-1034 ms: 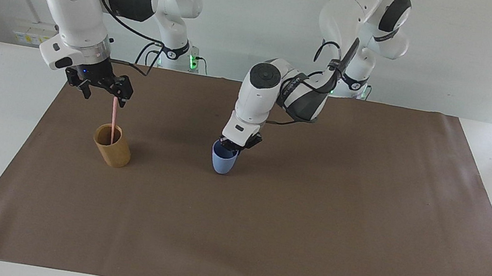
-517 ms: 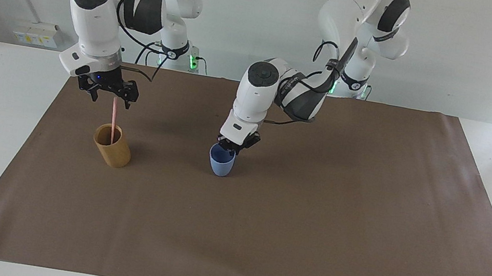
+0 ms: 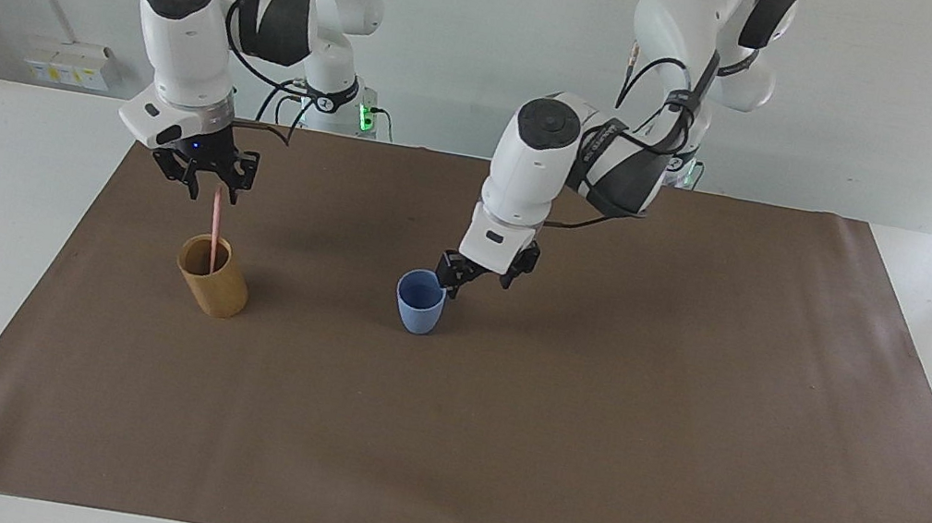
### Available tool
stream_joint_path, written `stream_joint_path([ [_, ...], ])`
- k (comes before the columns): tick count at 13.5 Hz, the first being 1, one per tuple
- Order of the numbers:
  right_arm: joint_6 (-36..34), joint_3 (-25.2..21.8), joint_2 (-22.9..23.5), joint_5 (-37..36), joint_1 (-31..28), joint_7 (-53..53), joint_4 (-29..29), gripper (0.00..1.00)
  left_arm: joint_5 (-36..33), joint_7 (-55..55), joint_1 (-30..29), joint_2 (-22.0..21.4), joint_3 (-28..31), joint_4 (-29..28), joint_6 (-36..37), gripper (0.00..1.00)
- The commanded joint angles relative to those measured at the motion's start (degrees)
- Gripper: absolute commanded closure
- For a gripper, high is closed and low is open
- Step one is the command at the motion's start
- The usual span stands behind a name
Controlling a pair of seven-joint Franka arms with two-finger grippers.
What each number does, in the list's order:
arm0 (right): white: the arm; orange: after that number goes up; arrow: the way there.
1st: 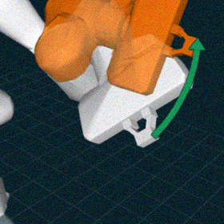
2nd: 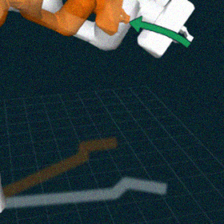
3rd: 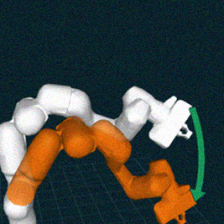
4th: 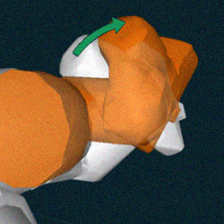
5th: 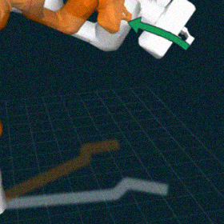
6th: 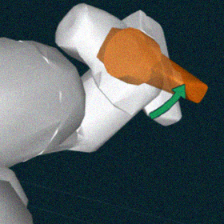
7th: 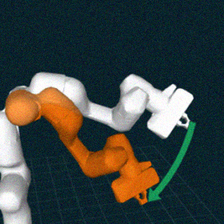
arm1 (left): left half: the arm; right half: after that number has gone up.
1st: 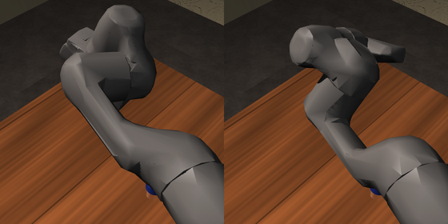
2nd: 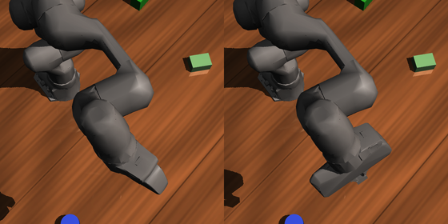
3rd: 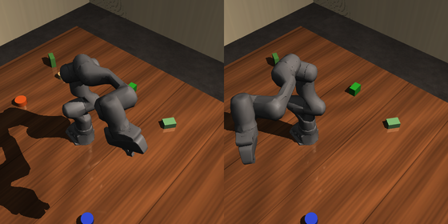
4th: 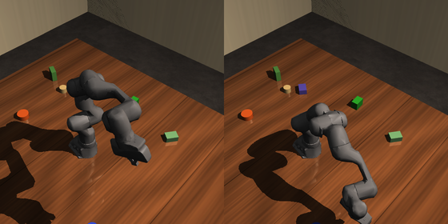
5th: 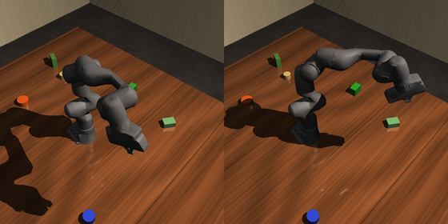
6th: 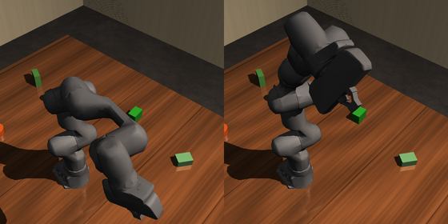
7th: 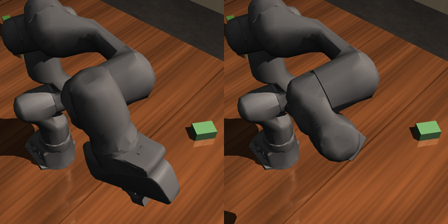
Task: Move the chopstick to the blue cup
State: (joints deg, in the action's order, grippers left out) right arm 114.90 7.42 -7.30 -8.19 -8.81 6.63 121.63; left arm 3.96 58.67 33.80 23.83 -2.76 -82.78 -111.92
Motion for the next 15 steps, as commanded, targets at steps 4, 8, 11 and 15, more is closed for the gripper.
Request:
stream_joint_path([
  [4, 3.13, 0.58, -1.05, -0.51, -1.47, 2.15, 0.89, 1.00, -0.89, -12.41, -9.09, -9.75, -0.31, -4.84, 7.06, 0.00],
  [8, -2.02, 0.58, -1.31, 0.54, -1.39, 2.24, -5.07, 1.00, -0.80, -23.92, -16.03, -13.28, -0.31, -5.82, 12.42, 0.00],
  [11, -10.21, 0.67, -0.96, 2.47, -0.86, 1.45, -12.98, 1.00, -0.88, -31.14, -20.25, -14.95, -0.40, -5.82, 14.88, 0.00],
  [15, -15.06, 0.93, -0.52, 6.34, -0.77, 1.19, -18.97, 1.00, -0.89, -43.08, -25.08, -16.53, -0.31, -5.73, 18.84, 0.00],
])
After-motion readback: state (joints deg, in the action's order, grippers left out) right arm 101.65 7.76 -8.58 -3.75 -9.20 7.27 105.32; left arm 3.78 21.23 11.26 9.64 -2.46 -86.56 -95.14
